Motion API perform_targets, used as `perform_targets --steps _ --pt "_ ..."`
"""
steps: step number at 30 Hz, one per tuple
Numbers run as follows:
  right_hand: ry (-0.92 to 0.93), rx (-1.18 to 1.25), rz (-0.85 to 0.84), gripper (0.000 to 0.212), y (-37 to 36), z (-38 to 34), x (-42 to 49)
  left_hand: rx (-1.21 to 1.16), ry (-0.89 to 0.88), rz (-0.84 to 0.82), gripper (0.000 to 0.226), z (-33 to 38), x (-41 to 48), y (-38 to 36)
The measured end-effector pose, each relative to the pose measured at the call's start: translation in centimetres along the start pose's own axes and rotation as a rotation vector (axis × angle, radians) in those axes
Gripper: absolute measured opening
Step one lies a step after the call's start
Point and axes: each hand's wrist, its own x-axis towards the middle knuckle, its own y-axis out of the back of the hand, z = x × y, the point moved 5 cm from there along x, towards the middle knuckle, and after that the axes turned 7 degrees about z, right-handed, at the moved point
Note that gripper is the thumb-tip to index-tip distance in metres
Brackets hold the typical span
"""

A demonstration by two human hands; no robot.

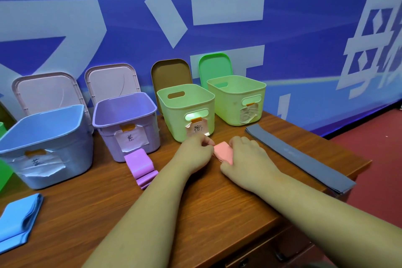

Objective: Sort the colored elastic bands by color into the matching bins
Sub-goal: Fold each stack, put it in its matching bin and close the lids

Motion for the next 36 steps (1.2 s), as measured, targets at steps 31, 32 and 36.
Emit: perform_targets --steps 31,32,36 --pt "-0.01 0.223 -0.01 0.067 0.1 0.4 -1.3 0.14 -0.13 0.331 0.035 1.8 -0.3 0.5" --pt "0.0 0.227 -0.043 0.068 0.4 0.6 -1.4 0.132 -0.148 0.333 0.035 2.2 -0.4 0.4" --pt "0.038 0.193 -0.115 0.064 2.7 2.8 -1.1 0.086 -0.166 0.275 0.028 5.2 -0.5 -0.4"
